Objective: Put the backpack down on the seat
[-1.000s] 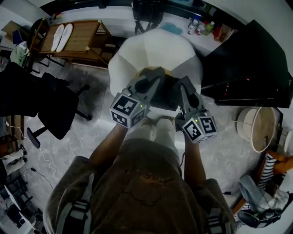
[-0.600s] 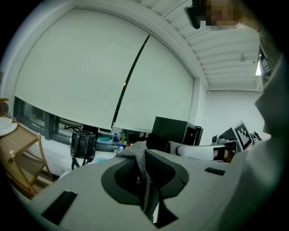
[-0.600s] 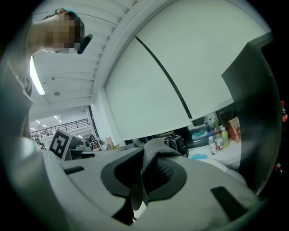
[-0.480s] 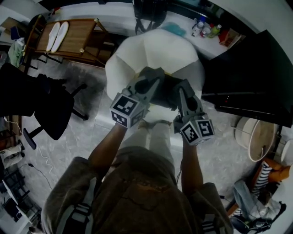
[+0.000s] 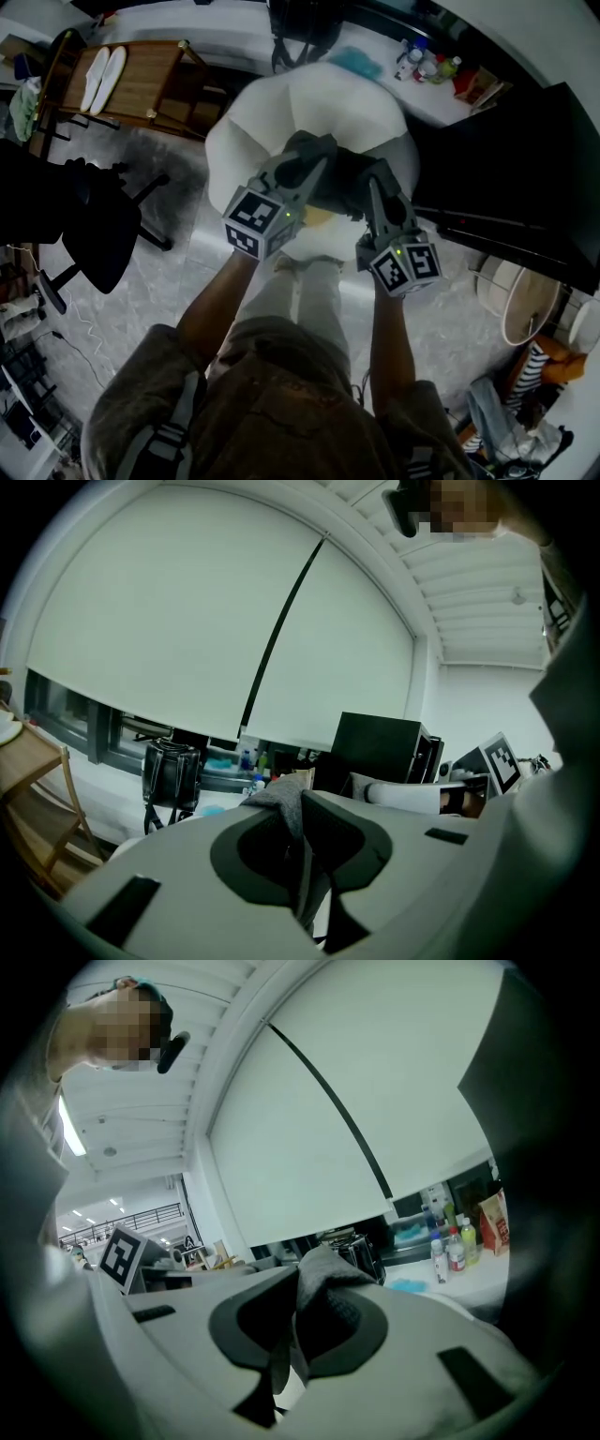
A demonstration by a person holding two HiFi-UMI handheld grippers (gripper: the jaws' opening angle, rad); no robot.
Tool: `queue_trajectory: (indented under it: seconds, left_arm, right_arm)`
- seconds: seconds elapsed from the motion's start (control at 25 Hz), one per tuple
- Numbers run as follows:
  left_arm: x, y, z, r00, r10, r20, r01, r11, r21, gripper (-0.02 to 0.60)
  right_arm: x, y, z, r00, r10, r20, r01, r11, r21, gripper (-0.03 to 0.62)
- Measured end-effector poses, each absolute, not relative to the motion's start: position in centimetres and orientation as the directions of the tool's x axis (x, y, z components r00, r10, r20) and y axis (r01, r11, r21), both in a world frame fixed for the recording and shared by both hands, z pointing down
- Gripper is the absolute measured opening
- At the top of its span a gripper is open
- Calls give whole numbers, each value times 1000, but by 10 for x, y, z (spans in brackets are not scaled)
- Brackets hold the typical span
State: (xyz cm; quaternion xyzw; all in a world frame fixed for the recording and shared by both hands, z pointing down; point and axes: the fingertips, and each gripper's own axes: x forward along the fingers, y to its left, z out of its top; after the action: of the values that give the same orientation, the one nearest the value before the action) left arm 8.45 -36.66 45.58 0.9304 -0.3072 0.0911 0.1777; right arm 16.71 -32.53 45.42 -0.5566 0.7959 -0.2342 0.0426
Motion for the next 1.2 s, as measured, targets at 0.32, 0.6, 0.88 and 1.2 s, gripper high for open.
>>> queue_trajectory:
  seconds: [0.32, 0.6, 0.88, 1.2]
  left_arm:
    - [104, -403, 485, 789, -543, 287, -610, -747, 263, 34]
    - [117, -422, 512, 785, -539, 305, -612, -752, 247, 35]
    - [125, -428, 533, 775, -557, 297, -626, -740, 246, 35]
    - [121, -433, 547, 758, -592, 276, -650, -721, 238, 35]
  right_arm:
    - [186, -360, 485, -379, -903, 203, -866, 268, -422, 29]
    - [199, -379, 512, -367, -906, 211, -870, 254, -423, 29]
    - [206, -388, 529, -365, -911, 191, -871, 262, -416, 28]
    - [203, -392, 540, -351, -920, 175, -877, 258, -404, 28]
